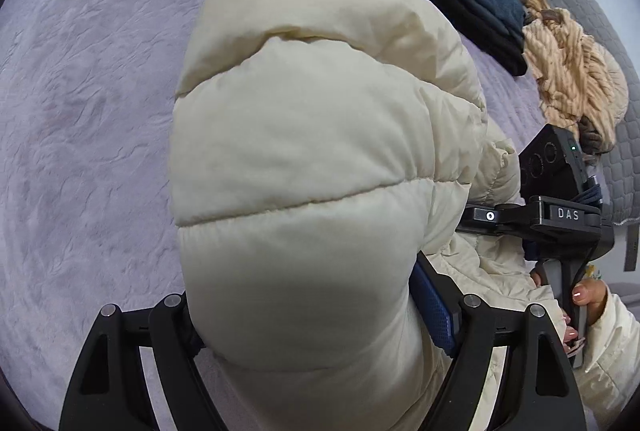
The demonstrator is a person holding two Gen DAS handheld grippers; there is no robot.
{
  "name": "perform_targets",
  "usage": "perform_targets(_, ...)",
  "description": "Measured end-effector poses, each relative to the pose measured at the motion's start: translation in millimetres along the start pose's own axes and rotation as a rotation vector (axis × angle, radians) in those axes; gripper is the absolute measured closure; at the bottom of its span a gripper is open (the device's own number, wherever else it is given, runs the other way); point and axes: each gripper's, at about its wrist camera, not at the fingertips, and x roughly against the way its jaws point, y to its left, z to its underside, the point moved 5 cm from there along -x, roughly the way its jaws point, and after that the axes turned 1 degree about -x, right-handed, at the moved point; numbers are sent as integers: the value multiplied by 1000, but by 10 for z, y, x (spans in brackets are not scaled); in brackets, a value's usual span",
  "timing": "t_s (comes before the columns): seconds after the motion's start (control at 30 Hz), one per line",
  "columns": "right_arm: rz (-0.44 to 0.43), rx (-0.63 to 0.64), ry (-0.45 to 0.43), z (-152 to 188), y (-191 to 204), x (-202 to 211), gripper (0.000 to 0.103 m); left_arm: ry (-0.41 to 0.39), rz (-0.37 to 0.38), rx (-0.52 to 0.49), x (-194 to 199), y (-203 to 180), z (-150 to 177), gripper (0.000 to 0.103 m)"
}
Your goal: Fold large clothes
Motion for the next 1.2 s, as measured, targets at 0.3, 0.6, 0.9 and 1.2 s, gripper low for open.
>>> perform_targets(0.3,183,20,19,-31,55,-168,41,5,-43,30,-239,230,157,15)
perform_targets(0.6,311,101,-69,218,437,359,38,-4,-55,41,-272,135,86,14)
perform_targets(0.9,364,303,-95,816,989,405,85,-18,-64,45,-264,103,115,14)
perform_targets(1.2,636,453,-3,1121,415,10,96,-14,-49,42,-173,65,112,14)
